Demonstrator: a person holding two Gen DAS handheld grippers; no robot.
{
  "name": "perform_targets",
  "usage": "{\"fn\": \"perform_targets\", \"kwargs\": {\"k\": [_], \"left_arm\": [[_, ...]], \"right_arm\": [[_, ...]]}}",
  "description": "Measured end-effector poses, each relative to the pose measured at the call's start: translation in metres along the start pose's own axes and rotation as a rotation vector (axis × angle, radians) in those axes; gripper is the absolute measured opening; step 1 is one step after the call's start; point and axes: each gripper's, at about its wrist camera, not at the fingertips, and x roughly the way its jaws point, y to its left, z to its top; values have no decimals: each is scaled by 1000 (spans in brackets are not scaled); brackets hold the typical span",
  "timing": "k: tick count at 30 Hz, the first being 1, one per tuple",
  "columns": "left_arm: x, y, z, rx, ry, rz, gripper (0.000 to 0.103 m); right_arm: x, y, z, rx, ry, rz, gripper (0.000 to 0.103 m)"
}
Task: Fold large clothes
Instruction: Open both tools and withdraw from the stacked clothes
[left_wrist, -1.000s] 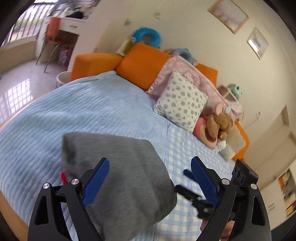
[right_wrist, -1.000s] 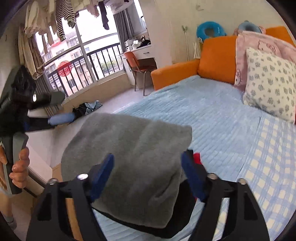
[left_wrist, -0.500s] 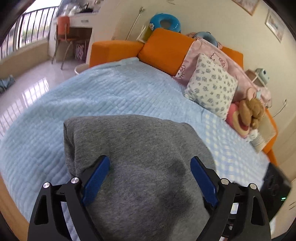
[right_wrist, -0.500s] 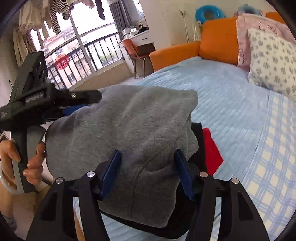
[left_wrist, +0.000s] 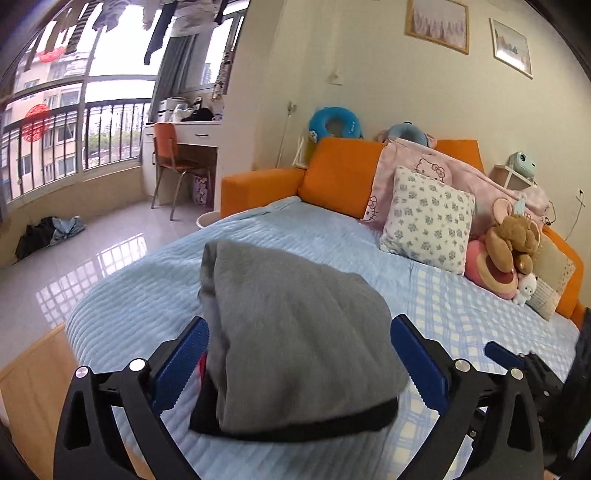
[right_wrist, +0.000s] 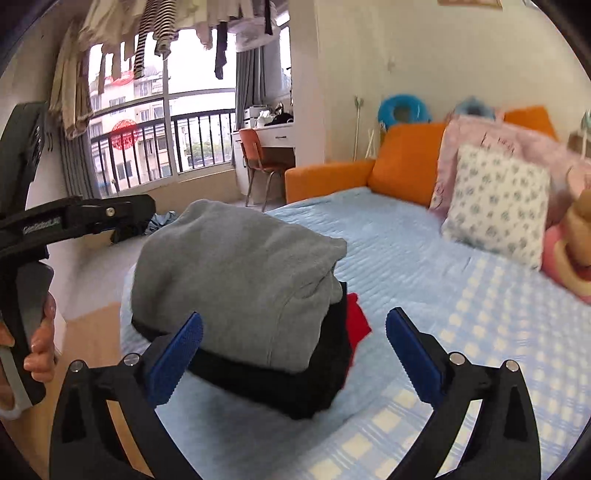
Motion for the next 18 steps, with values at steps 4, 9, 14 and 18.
{"fn": "perform_targets", "kwargs": {"k": [4, 9, 14, 18], "left_arm": [[-28, -13, -21, 16, -23, 55, 99], [-46, -28, -52, 48, -22, 106, 100], [-58, -39, -84, 63, -84, 158, 100], [-55, -39, -106, 42, -75, 181, 100]], "right_arm": [[-31, 14, -12, -17, -39, -5, 98], [-49, 20, -33, -7, -51, -32, 98], [-58, 20, -61, 21, -77, -69, 98], [-60, 20, -79, 21, -94, -95, 98]]}}
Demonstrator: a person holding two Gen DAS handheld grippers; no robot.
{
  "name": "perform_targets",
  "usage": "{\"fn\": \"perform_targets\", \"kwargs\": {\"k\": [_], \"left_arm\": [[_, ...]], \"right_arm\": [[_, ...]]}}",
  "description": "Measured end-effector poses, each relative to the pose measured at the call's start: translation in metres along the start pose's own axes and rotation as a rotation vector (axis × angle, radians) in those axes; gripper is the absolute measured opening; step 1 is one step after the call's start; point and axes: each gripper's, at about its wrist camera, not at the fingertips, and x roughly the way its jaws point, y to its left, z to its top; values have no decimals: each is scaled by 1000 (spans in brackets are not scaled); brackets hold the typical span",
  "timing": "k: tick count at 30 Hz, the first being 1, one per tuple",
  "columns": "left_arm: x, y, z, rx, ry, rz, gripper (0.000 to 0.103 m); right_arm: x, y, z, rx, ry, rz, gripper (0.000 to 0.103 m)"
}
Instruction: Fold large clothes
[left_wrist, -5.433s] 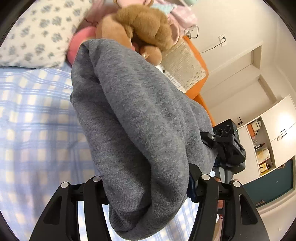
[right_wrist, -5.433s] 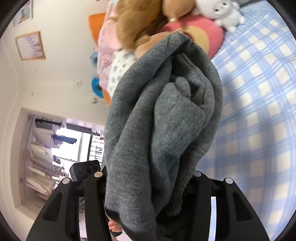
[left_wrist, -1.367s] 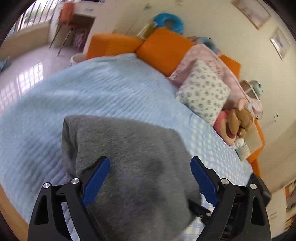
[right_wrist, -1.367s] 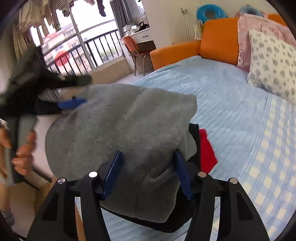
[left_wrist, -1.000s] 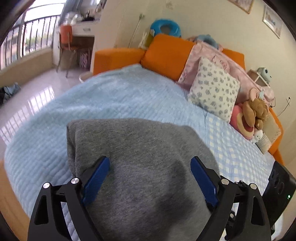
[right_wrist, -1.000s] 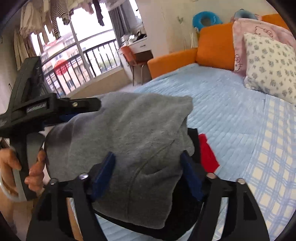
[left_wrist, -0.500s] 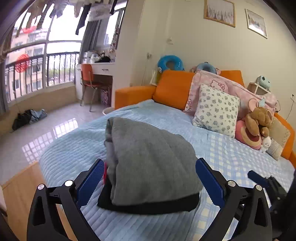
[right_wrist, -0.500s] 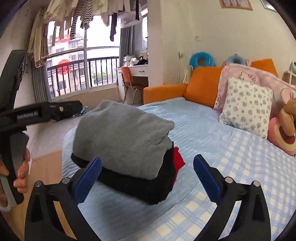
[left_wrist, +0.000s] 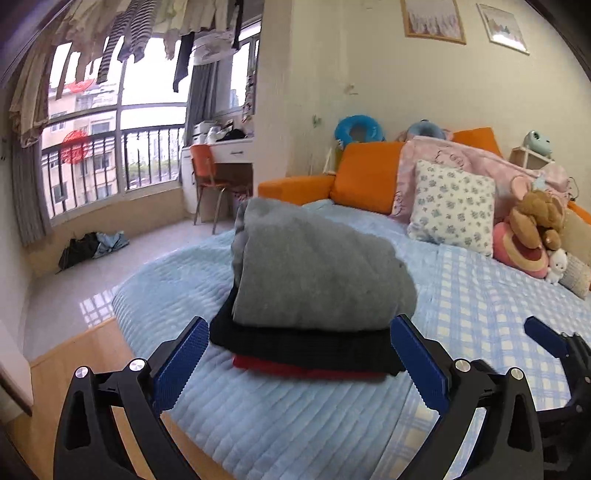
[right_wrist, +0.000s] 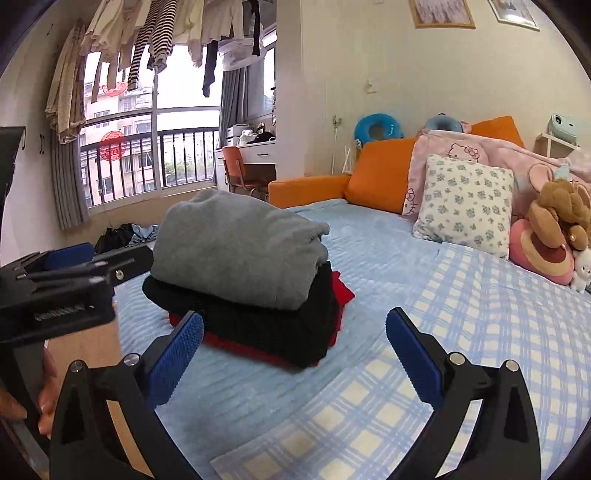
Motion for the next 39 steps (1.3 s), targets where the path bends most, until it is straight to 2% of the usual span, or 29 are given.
{"fn": "perform_targets", "kwargs": {"k": [5, 13, 16, 29, 34, 39], "left_arm": [[10, 14, -20, -96, 42, -32, 99], [-4, 4, -29, 20, -39, 36, 100], [-4, 0, -32, 52, -31, 47, 100], [-6, -2, -37, 37, -39, 37, 100], [-17, 1, -42, 15, -66, 96, 100], [-22, 8, -46, -2, -58, 111, 99]], "right_arm": [[-1, 3, -17, -9, 10, -10, 98], [-7, 11, -31, 0, -26, -3, 98], [-5, 14, -35, 1, -10, 4, 98], [-7, 12, -39, 3, -14, 4, 98], [-9, 7, -40, 9, -21, -8, 98], [-10, 2, -36, 16, -35, -21, 98]]}}
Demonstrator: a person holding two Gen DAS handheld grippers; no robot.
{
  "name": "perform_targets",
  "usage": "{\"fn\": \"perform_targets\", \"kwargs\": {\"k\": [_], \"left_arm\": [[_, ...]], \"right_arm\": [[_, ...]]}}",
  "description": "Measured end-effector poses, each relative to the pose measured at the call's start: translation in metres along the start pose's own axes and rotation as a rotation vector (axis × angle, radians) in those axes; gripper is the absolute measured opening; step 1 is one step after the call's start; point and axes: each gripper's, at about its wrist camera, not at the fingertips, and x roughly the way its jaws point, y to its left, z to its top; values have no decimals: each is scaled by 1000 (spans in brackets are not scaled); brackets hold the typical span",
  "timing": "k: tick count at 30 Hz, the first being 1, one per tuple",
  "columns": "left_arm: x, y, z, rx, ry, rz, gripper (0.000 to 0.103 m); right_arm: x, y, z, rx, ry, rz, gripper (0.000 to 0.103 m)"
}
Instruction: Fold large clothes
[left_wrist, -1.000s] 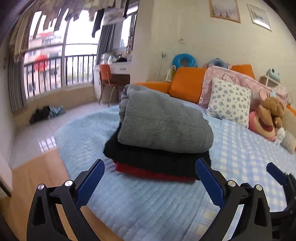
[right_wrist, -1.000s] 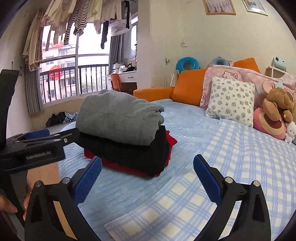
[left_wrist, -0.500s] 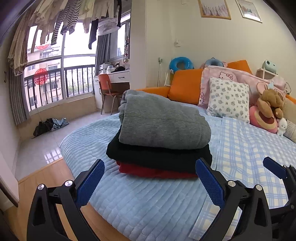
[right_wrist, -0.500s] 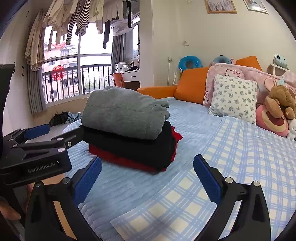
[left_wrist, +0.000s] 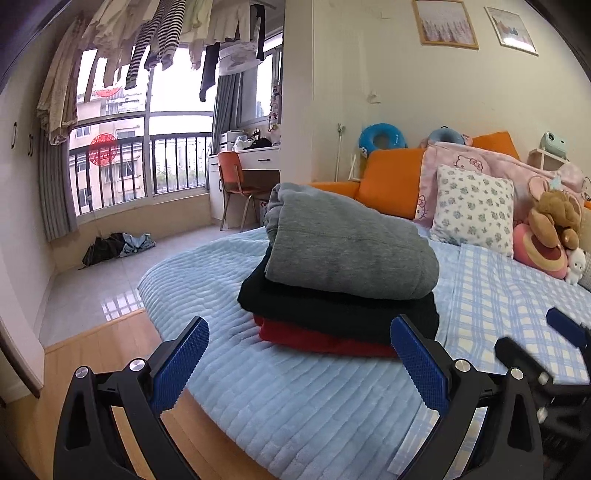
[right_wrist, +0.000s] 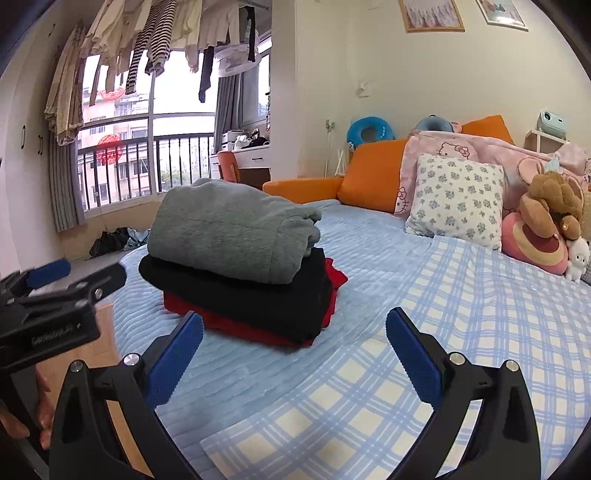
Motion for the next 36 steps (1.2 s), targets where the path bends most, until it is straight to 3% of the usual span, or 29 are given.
{"fn": "perform_targets", "kwargs": {"k": [9, 36], "left_arm": [[-6, 0, -19, 9, 23, -9, 100], [-20, -9, -21, 12, 16, -26, 100]], "right_arm": [[-3, -1, 4, 7, -5, 5, 98], [-3, -3, 1, 1, 1, 2, 98]]}}
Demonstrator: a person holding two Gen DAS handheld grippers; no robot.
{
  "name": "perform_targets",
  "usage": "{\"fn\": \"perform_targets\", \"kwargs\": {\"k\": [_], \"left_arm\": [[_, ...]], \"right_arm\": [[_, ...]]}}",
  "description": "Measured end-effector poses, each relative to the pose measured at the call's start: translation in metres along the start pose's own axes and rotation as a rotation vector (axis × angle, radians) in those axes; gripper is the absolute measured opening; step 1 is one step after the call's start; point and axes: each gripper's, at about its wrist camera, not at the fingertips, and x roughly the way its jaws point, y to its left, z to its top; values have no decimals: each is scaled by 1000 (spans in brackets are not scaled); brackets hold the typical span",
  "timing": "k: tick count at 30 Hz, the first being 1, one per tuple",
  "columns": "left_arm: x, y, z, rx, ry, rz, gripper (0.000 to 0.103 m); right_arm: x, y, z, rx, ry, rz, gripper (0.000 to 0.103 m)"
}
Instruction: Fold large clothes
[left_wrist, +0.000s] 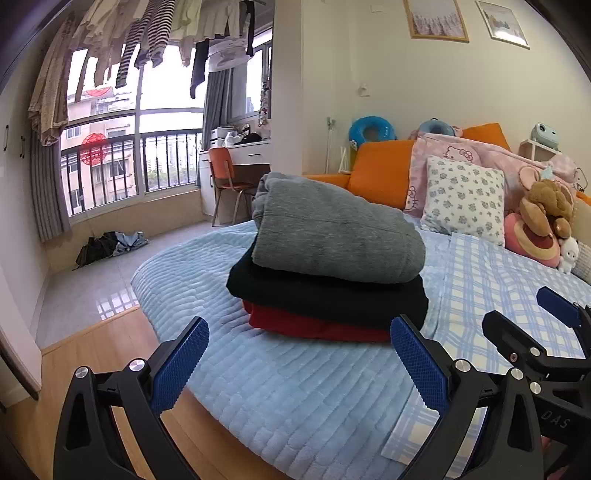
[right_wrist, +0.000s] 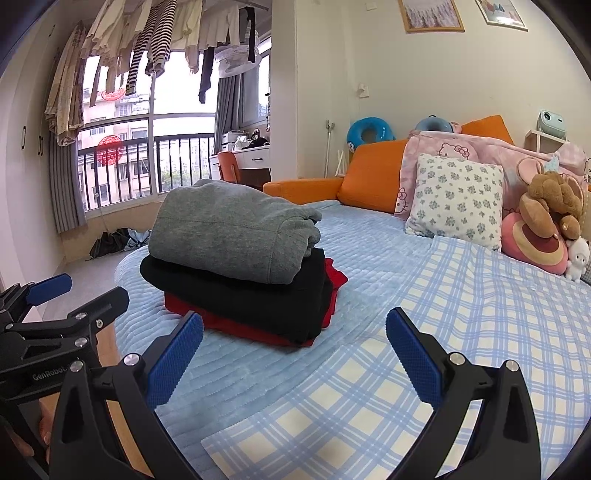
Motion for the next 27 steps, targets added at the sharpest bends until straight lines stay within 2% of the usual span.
{"fn": "perform_targets", "kwargs": {"k": [16, 27], "left_arm": [[0, 0, -1, -27, 4, -23, 100], [-2, -3, -5, -10, 0, 10, 100]], "right_arm": [[2, -12, 0, 13, -2, -5, 98], [4, -10, -3, 10, 5, 1, 98]]}}
